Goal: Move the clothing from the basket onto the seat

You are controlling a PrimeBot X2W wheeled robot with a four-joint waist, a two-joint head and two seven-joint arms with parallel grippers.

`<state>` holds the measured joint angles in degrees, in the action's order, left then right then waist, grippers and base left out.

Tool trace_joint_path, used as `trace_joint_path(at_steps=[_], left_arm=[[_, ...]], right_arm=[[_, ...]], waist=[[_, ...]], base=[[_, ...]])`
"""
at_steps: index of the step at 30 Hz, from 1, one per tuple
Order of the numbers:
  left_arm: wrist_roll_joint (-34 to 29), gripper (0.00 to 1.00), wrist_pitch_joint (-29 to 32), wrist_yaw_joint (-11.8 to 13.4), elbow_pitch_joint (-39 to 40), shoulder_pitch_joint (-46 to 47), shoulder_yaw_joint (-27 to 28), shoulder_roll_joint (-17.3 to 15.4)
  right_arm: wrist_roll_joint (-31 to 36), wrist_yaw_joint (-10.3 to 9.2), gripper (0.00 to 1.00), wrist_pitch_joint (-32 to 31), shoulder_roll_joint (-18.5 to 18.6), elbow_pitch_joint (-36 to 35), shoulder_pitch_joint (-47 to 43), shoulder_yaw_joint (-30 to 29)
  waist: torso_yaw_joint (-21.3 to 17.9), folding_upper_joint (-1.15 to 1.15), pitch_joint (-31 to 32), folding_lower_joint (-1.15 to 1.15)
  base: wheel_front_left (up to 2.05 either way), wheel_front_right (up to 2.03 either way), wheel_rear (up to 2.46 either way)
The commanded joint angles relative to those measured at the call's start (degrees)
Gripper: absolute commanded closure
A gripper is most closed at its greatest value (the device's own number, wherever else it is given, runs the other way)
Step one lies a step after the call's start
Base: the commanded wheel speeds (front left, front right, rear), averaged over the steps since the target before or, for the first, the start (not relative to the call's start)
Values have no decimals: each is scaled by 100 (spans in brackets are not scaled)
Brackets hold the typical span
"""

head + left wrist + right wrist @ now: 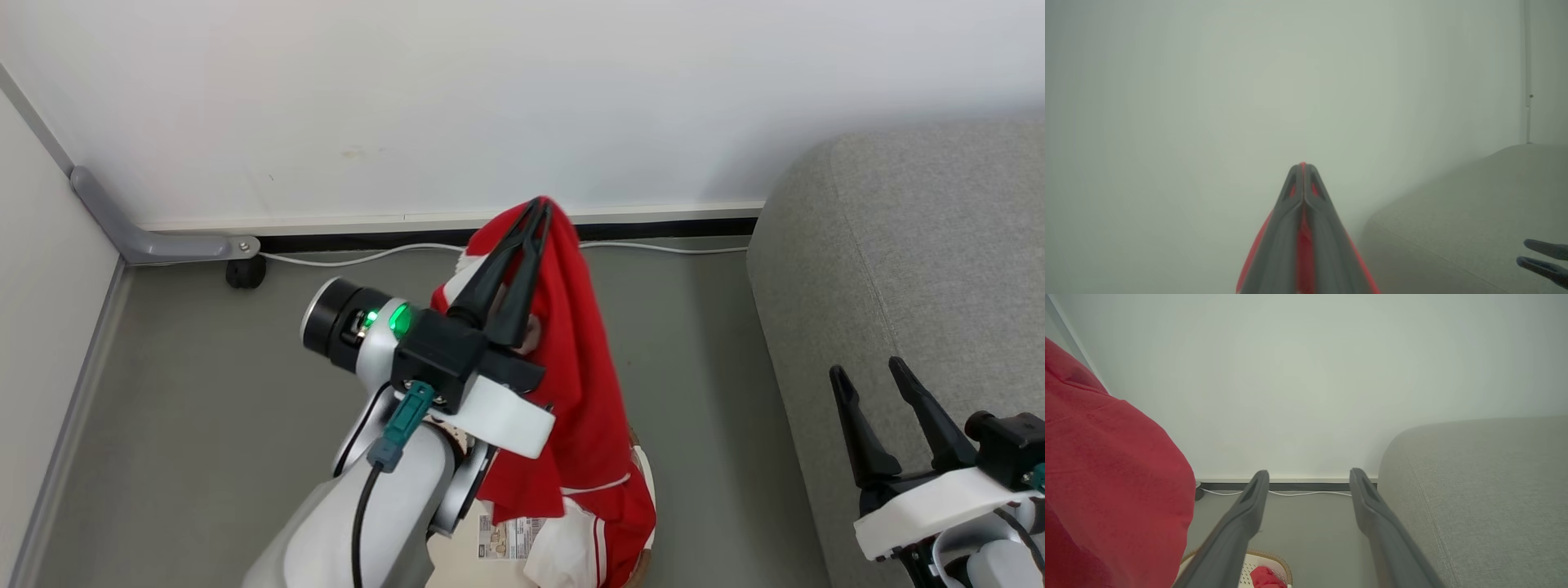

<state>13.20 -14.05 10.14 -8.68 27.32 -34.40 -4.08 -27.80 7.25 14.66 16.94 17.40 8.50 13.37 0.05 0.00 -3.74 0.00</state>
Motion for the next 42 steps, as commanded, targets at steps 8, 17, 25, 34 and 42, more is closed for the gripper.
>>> trace_joint_path(at_steps=[8,17,25,34,42], left_arm=[[-210,100,242,-13,824,816,-341,78],[-68,100,299,167,957,1190,-789,115],[136,100,213,367,802,1348,-1089,119],[373,100,78,568,597,1546,-1383,120],[584,100,-11,693,510,1713,-1625,120]], right_arm=[[-39,24,0,34,108,-52,12,108],[-97,24,0,34,147,-61,83,184],[-274,24,0,34,106,-1540,229,7],[-626,24,0,34,404,-3388,353,705],[-451,24,0,34,881,-2594,503,1767]], waist=[[5,0,-74,0],[-32,0,-144,0],[-77,0,-254,0],[-49,0,-358,0],[39,0,-350,0]], base=[[0,0,0],[0,0,0],[0,0,0],[0,0,0],[0,0,0]])
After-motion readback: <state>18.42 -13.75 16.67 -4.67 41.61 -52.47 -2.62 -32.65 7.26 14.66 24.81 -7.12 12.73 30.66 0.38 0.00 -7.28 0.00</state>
